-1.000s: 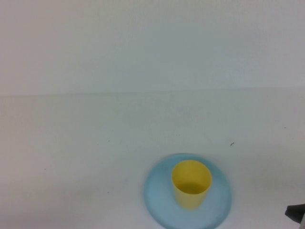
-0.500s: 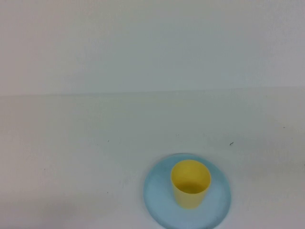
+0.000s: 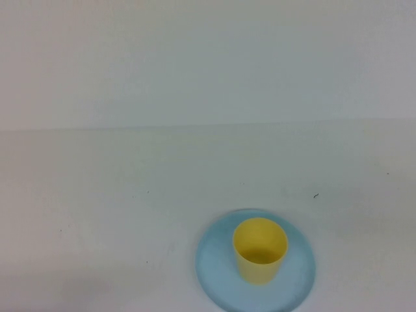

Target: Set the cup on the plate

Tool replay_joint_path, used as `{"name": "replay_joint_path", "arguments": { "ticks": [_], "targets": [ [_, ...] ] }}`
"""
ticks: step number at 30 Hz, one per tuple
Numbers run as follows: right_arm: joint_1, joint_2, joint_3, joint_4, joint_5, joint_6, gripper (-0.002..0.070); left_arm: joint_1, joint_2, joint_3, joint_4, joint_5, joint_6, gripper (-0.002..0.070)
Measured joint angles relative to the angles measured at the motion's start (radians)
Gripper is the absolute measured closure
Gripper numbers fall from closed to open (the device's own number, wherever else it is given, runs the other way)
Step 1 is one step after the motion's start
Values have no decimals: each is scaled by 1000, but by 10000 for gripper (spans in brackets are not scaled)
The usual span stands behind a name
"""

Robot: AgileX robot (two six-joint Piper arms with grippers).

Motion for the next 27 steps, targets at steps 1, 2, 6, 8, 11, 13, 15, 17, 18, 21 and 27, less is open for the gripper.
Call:
{"name": "replay_joint_path", "arguments": {
  "ticks": [1, 2, 6, 8, 11, 13, 15, 17, 18, 21, 27],
  "targets": [
    [-21, -28, 42, 0, -39, 1, 676, -2, 0, 0, 0, 0, -2, 675],
    [-38, -59, 77, 0, -69, 1, 676, -2, 0, 0, 0, 0, -9, 675],
    [-121, -194, 232, 0, -215, 6, 676, -2, 0, 0, 0, 0, -23, 675],
    [-176, -255, 283, 0, -249, 30, 676, -2, 0, 0, 0, 4, -23, 675],
    [-269, -350, 345, 10, -258, 113, 676, -2, 0, 0, 0, -10, -27, 675],
    [-341, -408, 380, 14, -243, 178, 676, -2, 0, 0, 0, 4, -25, 675],
    [-405, -459, 402, 18, -204, 225, 676, -2, 0, 0, 0, 4, -25, 675],
    [-466, -505, 413, 20, -158, 264, 676, -2, 0, 0, 0, 4, -25, 675],
    [-489, -530, 416, 21, -133, 282, 676, -2, 0, 0, 0, 4, -25, 675],
    [-517, -593, 418, 25, -61, 319, 676, -2, 0, 0, 0, 4, -25, 675],
    [-520, -639, 420, 31, 74, 329, 676, -2, 0, 0, 0, 4, -25, 675]
  ]
}}
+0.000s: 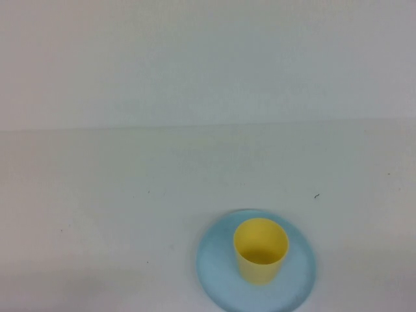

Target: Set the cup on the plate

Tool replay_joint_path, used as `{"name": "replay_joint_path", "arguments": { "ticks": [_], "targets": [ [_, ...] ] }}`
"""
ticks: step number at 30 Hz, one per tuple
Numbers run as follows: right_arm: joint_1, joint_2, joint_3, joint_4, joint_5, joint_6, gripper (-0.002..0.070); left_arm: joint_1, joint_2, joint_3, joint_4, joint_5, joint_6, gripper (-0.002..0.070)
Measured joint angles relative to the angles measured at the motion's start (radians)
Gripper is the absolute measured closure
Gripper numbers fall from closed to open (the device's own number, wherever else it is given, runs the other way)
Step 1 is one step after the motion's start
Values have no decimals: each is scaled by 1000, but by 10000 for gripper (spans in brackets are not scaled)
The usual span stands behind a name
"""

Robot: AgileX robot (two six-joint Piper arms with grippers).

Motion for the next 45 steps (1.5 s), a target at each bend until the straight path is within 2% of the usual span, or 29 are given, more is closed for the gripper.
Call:
{"name": "replay_joint_path", "arguments": {
  "ticks": [10, 16, 27, 45],
  "targets": [
    [2, -2, 57, 46, 117, -11, 676, 0, 0, 0, 0, 0, 0, 675],
    [6, -28, 57, 62, 128, -158, 676, 0, 0, 0, 0, 0, 0, 675],
    [12, -32, 53, 201, 134, -391, 676, 0, 0, 0, 0, -2, 0, 675],
    [12, -32, 53, 217, 128, -412, 676, 0, 0, 0, 0, -2, 0, 675]
  ]
}}
